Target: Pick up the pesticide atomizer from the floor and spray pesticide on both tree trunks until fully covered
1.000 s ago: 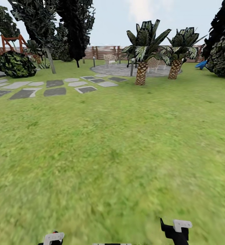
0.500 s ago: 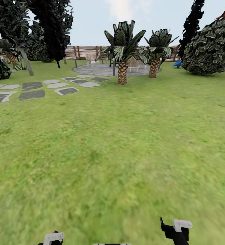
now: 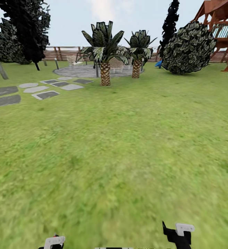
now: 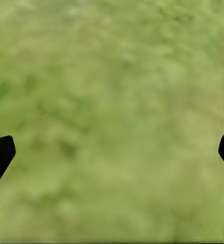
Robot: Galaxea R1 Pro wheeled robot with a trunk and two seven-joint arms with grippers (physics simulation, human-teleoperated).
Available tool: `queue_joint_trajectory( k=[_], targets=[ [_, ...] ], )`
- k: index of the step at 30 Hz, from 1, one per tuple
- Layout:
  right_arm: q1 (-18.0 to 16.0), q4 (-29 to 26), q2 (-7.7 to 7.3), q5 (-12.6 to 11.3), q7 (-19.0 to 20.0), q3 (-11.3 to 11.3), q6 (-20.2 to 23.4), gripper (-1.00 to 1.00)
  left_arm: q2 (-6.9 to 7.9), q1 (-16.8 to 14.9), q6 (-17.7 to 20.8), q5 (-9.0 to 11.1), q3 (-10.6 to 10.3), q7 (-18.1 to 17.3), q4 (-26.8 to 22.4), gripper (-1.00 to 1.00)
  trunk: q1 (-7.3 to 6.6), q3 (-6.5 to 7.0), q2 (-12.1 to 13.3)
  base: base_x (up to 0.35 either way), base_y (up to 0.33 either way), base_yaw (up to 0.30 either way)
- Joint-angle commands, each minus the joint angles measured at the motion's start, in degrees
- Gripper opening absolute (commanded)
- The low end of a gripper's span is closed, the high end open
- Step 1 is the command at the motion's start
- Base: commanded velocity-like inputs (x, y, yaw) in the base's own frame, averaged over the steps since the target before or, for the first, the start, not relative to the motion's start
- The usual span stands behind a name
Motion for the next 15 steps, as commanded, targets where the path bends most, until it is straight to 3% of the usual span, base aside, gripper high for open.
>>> queue_joint_trajectory(
  k=[1, 15],
  targets=[
    [0.0, 0.0, 0.0, 0.0, 0.0, 0.0, 0.0, 1.0, 0.01, 0.0, 0.0, -0.01, 0.01, -0.04, -0.01, -1.0, 0.0, 0.0, 0.0, 0.0, -0.27, -0.266],
    [0.0, 0.01, 0.0, 0.0, 0.0, 0.0, 0.0, 1.0, -0.02, 0.0, -0.03, -0.01, 0.01, -0.04, -0.01, -1.0, 0.0, 0.0, 0.0, 0.0, -0.27, -0.266]
  ],
)
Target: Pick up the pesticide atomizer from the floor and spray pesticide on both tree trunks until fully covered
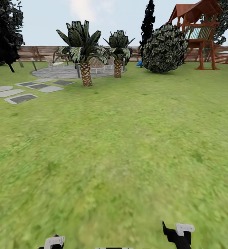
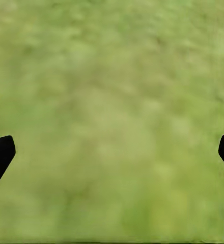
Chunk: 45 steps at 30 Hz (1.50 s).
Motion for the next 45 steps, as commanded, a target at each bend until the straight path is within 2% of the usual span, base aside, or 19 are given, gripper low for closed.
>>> queue_joint_trajectory(
  k=[1, 45],
  targets=[
    [0.0, 0.0, 0.0, 0.0, 0.0, 0.0, 0.0, 1.0, 0.0, 0.0, 0.0, -0.01, 0.01, -0.04, 0.0, -1.0, 0.0, 0.0, 0.0, 0.0, -0.27, -0.266],
    [0.0, 0.0, 0.0, 0.0, 0.01, 0.0, 0.0, 1.0, 0.02, 0.0, 0.02, -0.01, 0.06, -0.04, 0.0, -1.0, 0.0, 0.0, 0.0, 0.009, -0.27, -0.266]
  ],
)
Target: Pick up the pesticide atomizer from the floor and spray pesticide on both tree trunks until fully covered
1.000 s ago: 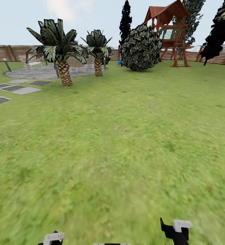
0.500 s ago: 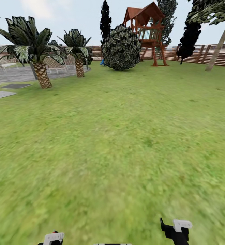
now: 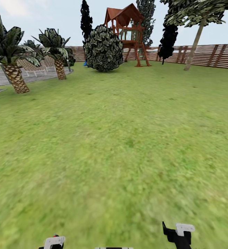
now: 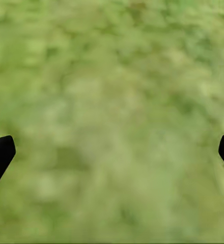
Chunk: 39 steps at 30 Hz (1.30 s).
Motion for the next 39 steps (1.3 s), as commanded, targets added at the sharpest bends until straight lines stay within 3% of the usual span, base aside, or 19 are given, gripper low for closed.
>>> queue_joint_trajectory(
  k=[1, 14, 39],
  targets=[
    [0.0, 0.0, 0.0, 0.0, 0.0, 0.0, 0.0, 1.0, 0.01, 0.0, -0.01, 0.0, 0.0, -0.04, -0.01, -1.0, 0.0, 0.0, 0.0, 0.112, -0.27, -0.266],
    [0.0, 0.0, 0.0, 0.0, -0.01, 0.0, 0.0, 1.0, 0.07, 0.0, 0.0, 0.08, 0.05, 0.02, -0.01, -1.0, 0.0, 0.0, 0.0, 0.17, -0.245, -0.266],
    [0.0, 0.0, 0.0, 0.0, -0.01, 0.0, 0.0, 1.0, 0.11, 0.07, -0.01, 0.07, 0.05, 0.48, -0.01, -1.0, 0.0, 0.0, 0.0, 0.278, -0.148, -0.266]
  ],
)
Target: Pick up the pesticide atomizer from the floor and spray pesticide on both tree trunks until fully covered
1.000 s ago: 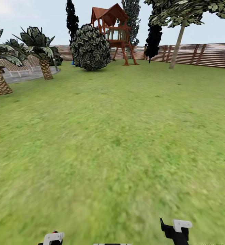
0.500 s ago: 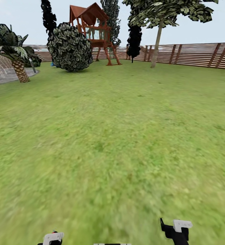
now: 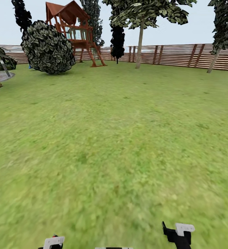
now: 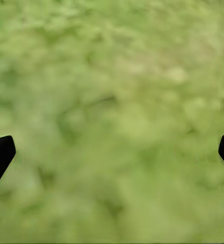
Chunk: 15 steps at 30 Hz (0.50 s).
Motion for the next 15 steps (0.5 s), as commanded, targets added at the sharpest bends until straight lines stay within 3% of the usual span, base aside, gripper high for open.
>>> queue_joint_trajectory(
  k=[1, 11, 15],
  targets=[
    [0.0, 0.0, 0.0, 0.0, 0.0, 0.0, 0.0, 1.0, -0.01, 0.01, 0.0, -0.02, 0.01, -0.05, -0.01, -1.0, 0.0, 0.0, 0.0, 0.313, -0.038, -0.266],
    [0.0, 0.0, 0.0, 0.0, 0.0, 0.0, 0.0, 1.0, 0.01, 0.01, 0.01, -0.08, 0.01, -0.05, -0.01, -1.0, 0.0, 0.0, 0.0, 0.329, -0.005, -0.266],
    [0.0, 0.0, 0.0, 0.0, 0.0, 0.0, 0.0, 1.0, -0.03, -0.02, 0.01, -0.02, 0.01, -0.05, -0.01, -1.0, 0.0, 0.0, 0.0, 0.103, 0.0, -0.266]
  ],
)
